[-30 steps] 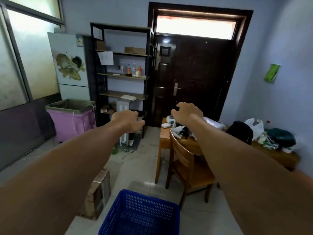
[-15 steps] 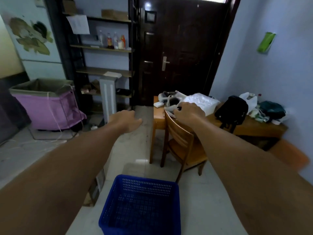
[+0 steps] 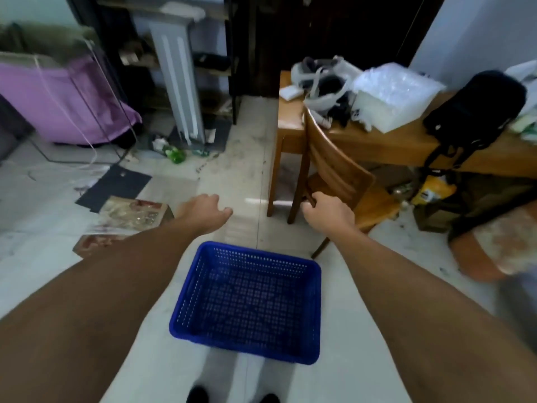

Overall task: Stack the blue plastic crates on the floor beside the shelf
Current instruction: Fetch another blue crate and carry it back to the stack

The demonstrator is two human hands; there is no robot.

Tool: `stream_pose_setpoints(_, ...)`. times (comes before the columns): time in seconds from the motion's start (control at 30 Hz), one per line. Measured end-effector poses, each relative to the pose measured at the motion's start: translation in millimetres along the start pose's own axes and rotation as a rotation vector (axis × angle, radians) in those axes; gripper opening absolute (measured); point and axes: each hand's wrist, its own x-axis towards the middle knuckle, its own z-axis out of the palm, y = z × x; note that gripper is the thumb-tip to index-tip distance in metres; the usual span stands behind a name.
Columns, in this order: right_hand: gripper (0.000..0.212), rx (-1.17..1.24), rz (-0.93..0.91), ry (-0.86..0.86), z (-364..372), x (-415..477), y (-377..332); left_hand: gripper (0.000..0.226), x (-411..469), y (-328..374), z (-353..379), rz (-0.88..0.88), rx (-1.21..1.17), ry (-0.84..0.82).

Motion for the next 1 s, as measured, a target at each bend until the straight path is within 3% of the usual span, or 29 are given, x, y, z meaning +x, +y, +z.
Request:
stream_pose_setpoints(0.2,0.049,-0.014,0.164,-0.175,150.1,37.8,59.6,0.068,71.8,-70.0,124.6,-0.106,0.065,-0.126)
stream_pose_setpoints(0.37,0.051,0.011,0.300,-0.312,276.1,51.4,127.7,0.081,118.6,-132.4,248.2,-0.197,0.054,-0.229)
stream_pose_setpoints(0.53,0.043,-0.034,0.409,-0.368,386.3,46.3,184.6,0.062,142.8,-170.4,348.8,-0.259,0.062,-0.277)
stream_pose_setpoints(0.7,0.063,-0.053,0.560,-0.375,478.0,50.1,215.9,0.056,171.3,-239.2,446.1,-0.331,0.053,-0.252)
stream_pose_setpoints(0.87,0.089,-0.015,0.733,-0.364,535.2,57.9,236.9,0.060,184.4,-253.8,477.3,-0.494,-0.015,-0.196)
stream_pose_setpoints(1.0,0.083,0.055,0.791,-0.275,550.7,62.2,251.1,0.043,190.8,-252.9,493.0,-0.545,-0.074,-0.233)
